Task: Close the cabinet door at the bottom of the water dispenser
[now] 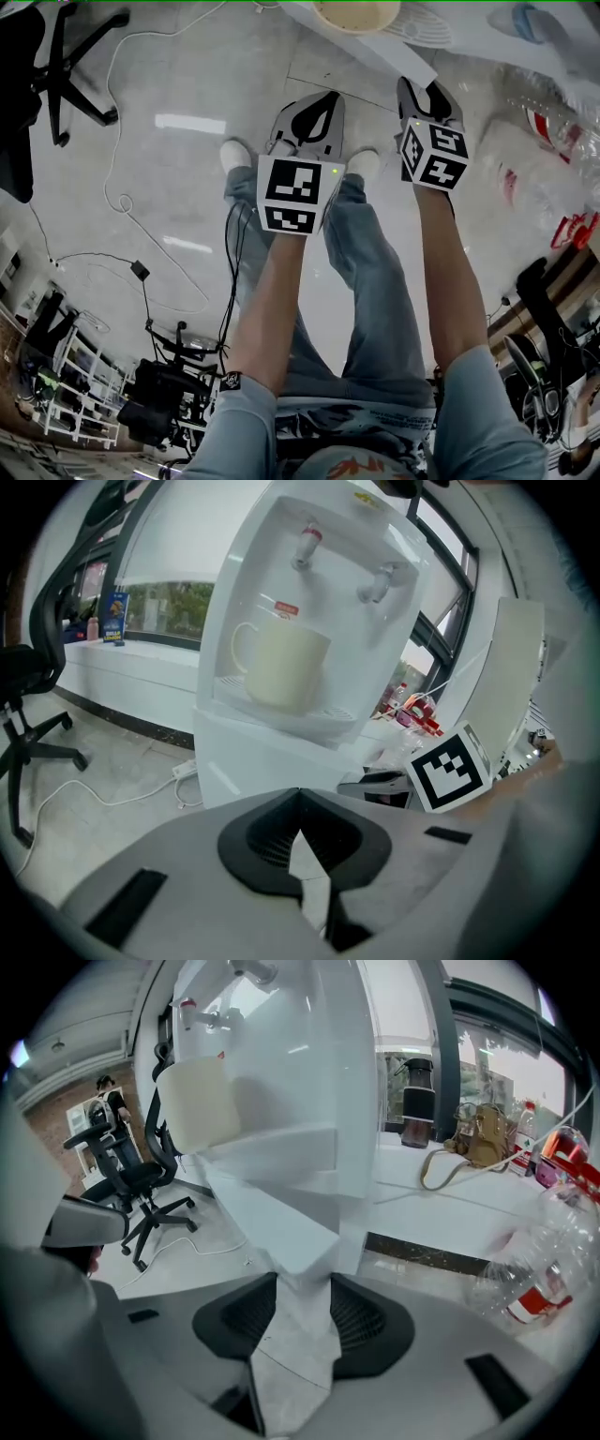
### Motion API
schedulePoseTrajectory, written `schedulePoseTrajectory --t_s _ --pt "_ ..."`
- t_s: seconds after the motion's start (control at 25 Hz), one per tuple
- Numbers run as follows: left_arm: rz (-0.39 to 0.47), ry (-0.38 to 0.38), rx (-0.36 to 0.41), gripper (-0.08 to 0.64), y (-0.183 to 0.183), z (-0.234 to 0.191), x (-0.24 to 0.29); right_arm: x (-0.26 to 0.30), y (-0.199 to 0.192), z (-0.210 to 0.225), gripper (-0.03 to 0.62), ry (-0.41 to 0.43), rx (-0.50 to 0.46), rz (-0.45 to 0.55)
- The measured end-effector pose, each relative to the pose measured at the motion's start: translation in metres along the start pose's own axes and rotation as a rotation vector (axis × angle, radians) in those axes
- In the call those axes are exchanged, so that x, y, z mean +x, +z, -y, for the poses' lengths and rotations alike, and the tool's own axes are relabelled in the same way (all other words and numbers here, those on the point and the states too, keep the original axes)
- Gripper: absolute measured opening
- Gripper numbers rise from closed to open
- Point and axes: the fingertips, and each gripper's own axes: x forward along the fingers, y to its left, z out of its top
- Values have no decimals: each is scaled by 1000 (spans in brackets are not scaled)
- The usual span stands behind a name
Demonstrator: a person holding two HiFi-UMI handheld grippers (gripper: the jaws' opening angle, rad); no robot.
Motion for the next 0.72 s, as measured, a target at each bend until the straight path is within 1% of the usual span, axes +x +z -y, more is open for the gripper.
schedulePoseTrajectory --t_s 0.08,0.32,0.72 --pt "11 16 -15 20 2 -2 1 2 3 4 195 12 -12 0" --pt "41 37 -14 20 10 1 6 9 13 17 189 27 -34 20" --pt "86 62 15 20 20 9 14 17 24 31 178 40 -48 53"
